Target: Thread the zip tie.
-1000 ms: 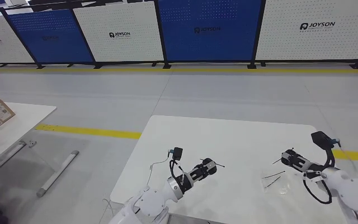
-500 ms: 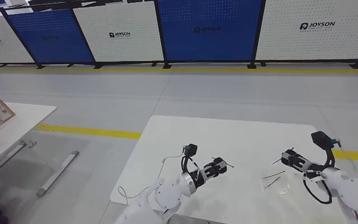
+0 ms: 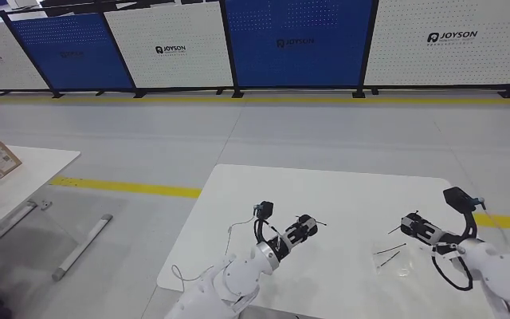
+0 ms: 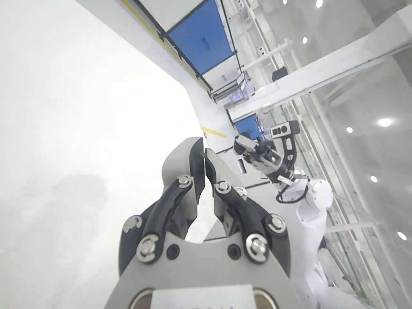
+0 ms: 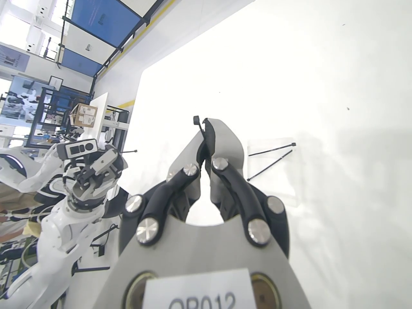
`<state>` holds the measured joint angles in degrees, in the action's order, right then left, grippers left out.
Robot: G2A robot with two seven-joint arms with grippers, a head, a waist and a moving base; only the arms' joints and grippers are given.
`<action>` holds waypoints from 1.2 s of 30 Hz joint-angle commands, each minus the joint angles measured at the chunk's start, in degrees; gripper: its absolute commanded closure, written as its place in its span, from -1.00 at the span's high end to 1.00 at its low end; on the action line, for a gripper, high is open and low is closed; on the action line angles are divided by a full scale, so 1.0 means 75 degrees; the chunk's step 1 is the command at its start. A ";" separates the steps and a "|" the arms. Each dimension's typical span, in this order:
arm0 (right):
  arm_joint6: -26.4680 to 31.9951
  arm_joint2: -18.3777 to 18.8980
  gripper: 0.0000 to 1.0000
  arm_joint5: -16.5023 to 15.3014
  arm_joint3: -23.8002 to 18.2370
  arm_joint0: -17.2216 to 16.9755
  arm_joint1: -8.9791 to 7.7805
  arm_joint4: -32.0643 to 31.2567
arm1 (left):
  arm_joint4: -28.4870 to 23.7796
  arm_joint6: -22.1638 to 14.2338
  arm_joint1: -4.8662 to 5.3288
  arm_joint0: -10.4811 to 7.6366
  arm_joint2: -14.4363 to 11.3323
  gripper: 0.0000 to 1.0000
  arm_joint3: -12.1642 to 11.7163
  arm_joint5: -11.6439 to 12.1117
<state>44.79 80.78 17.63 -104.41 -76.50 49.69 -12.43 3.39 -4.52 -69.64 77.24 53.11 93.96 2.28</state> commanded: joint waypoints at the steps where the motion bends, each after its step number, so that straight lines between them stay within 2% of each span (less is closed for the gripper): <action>1: 0.0000 0.0000 -1.00 0.0000 0.0000 0.0000 0.0000 0.0000 | 0.0092 -0.0064 -0.0008 -0.0023 -0.0076 -1.00 -0.0068 -0.0024; 6: -0.0221 0.0015 -1.00 -0.0103 -0.0024 -0.0058 0.0019 0.0098 | 0.0092 -0.0064 -0.0008 -0.0023 -0.0076 -1.00 -0.0068 -0.0024; 10: -0.1234 0.0269 -1.00 -0.0821 -0.0210 -0.0570 0.0102 0.0907 | 0.0092 -0.0064 -0.0008 -0.0023 -0.0076 -1.00 -0.0068 -0.0024; 12: -0.1419 0.0333 -1.00 -0.1203 -0.0270 -0.0801 0.0129 0.1241 | 0.0092 -0.0064 -0.0008 -0.0023 -0.0076 -1.00 -0.0068 -0.0024; 14: -0.1647 0.0241 -1.00 -0.1376 -0.0310 -0.0908 0.0164 0.1289 | 0.0092 -0.0064 -0.0008 -0.0023 -0.0076 -1.00 -0.0068 -0.0024; 16: -0.1641 0.0004 -1.00 -0.1336 -0.0323 -0.0819 0.0206 0.1342 | 0.0092 -0.0064 -0.0008 -0.0023 -0.0076 -1.00 -0.0068 -0.0024; 19: -0.1296 -0.0385 -1.00 -0.1028 -0.0169 -0.0431 0.0260 0.1348 | 0.0092 -0.0064 -0.0008 -0.0023 -0.0076 -1.00 -0.0068 -0.0024; 30: -0.1331 -0.0386 -1.00 -0.1040 -0.0169 -0.0437 0.0264 0.1367 | 0.0092 -0.0064 -0.0008 -0.0023 -0.0076 -1.00 -0.0068 -0.0024; 33: -0.1638 -0.0509 -1.00 -0.1109 -0.0209 -0.0470 0.0318 0.1485 | 0.0092 -0.0064 -0.0008 -0.0023 -0.0076 -1.00 -0.0068 -0.0024; 36: -0.1942 -0.0885 -1.00 -0.1035 -0.0285 -0.0391 0.0401 0.1387 | 0.0092 -0.0064 -0.0008 -0.0023 -0.0076 -1.00 -0.0068 -0.0024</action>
<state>30.91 75.22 9.59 -106.47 -79.76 52.50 -1.61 4.08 -5.00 -69.70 77.07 52.54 93.45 2.10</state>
